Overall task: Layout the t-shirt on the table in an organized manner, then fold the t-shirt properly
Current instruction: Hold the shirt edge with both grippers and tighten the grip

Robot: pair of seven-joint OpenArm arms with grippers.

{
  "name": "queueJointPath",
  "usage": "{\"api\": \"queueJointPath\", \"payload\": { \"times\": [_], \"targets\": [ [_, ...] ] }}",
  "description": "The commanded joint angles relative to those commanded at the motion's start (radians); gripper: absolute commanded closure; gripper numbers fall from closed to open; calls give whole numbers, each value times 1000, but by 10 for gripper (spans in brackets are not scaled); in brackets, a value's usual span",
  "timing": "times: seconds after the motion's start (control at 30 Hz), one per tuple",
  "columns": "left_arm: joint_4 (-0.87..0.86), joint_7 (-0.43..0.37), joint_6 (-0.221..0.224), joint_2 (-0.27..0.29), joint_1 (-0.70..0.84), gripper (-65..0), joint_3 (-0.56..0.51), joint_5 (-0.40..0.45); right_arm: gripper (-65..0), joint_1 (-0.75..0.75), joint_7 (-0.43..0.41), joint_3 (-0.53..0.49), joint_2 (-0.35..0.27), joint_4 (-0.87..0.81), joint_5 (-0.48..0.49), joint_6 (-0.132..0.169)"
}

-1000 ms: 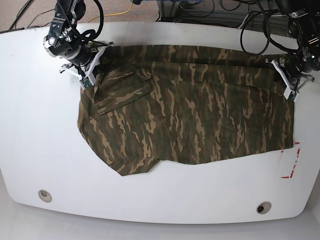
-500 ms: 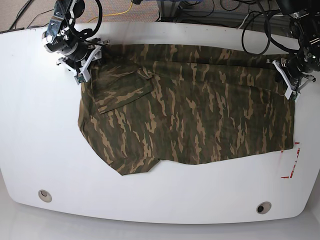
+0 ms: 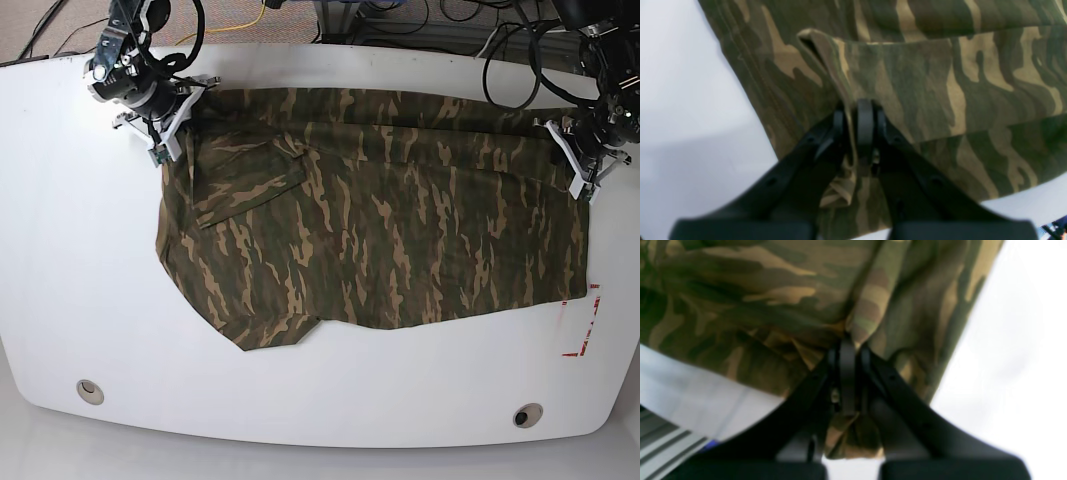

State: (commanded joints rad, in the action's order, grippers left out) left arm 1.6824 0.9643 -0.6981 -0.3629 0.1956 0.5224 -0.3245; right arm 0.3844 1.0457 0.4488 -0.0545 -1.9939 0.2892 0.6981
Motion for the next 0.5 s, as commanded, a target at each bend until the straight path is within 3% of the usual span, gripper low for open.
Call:
{"api": "queueJointPath", "payload": {
  "times": [0.27,0.5],
  "targets": [
    [181,6,0,-2,31,-22,-5,0,0,3,25,0,9,-28,0,0],
    [199,6,0,-23,-55,-22,-63,2,0,-126,46,0,-20,-25,-5,0]
  ]
}}
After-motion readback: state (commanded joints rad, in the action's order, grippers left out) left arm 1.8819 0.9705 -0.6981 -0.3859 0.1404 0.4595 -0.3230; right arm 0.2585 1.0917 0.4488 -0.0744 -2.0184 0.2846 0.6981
